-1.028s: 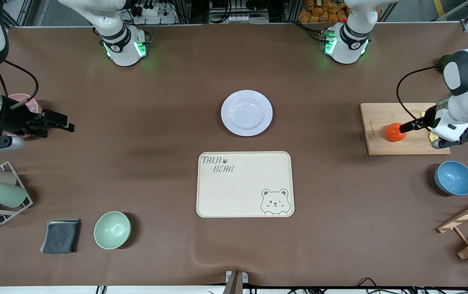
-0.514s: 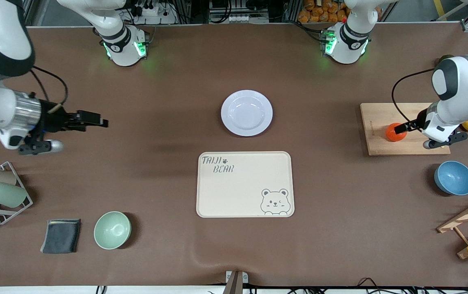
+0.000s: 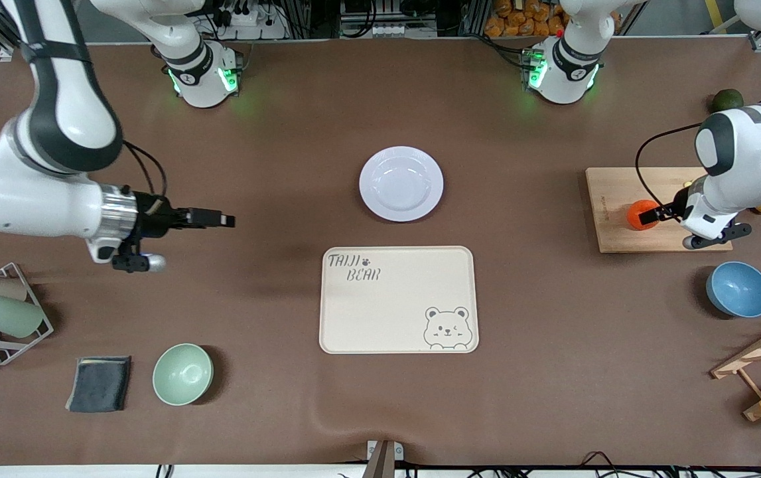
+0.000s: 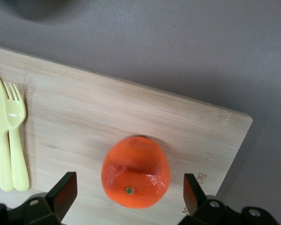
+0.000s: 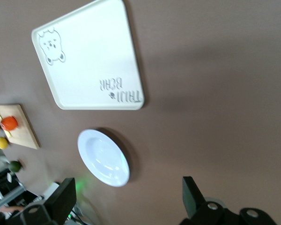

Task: Place orange and plate with both arms
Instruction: 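Close the left gripper on the orange while the right gripper moves out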

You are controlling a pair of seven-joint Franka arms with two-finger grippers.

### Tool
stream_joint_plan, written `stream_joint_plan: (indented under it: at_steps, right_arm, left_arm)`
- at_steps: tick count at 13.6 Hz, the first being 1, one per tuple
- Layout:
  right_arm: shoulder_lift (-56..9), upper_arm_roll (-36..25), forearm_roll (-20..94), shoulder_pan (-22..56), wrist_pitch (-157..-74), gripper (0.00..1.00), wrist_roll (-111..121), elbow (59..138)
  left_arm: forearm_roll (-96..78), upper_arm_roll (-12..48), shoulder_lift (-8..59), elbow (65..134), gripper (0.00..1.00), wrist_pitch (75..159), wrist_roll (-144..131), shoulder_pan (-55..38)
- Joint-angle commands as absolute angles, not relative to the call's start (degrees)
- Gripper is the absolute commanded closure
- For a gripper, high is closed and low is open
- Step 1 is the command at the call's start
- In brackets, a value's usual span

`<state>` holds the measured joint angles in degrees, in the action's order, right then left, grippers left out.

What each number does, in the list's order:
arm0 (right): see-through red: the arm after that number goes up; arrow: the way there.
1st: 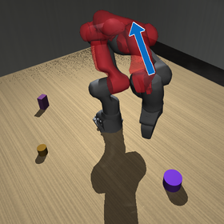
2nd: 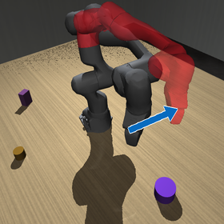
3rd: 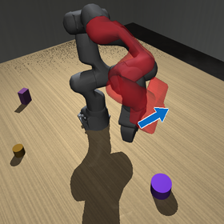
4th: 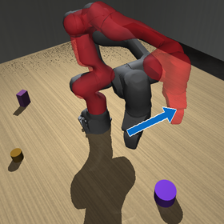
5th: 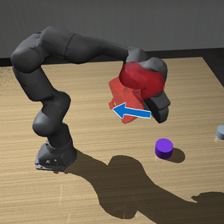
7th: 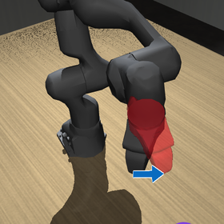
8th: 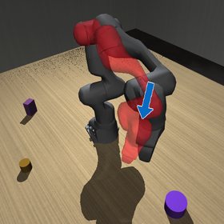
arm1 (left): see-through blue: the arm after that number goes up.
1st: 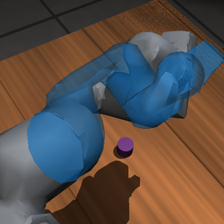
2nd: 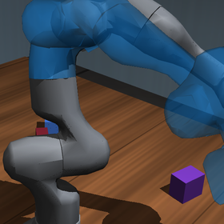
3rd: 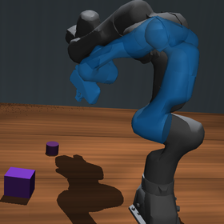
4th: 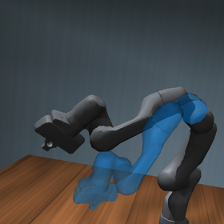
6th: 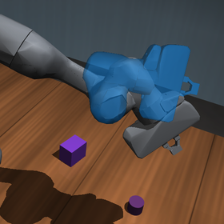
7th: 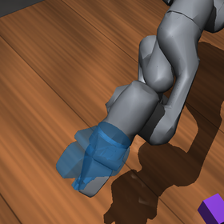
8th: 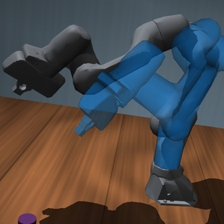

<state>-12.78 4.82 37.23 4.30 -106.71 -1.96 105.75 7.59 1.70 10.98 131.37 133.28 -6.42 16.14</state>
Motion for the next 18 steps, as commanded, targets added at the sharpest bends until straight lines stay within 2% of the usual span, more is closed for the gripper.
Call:
stream_joint_plan:
  at_steps: [1,4,16,17,18]
  right_arm:
    - [-12.0,4.7,40.1,7.9,-111.6,0.0,-2.8,109.4]
    - [-12.2,4.7,45.6,8.3,-114.9,0.0,-1.1,113.1]
    - [-13.8,4.6,45.8,8.0,-116.1,0.0,2.5,113.6]
    - [-13.8,4.7,45.8,8.0,-116.2,0.0,2.9,113.7]
    - [-13.8,4.6,45.9,8.1,-116.2,0.0,2.9,113.8]
  left_arm:
    - [8.7,2.3,11.5,131.6,0.0,134.1,-5.6,16.9]
    - [8.7,2.3,12.3,131.6,0.0,134.1,-5.5,17.0]
    - [8.7,2.3,17.0,131.6,0.0,137.2,-5.5,18.0]
    - [8.7,2.3,17.4,131.6,0.02,137.5,-5.5,18.2]
    - [8.7,2.3,17.5,131.6,0.15,137.5,-5.5,18.2]
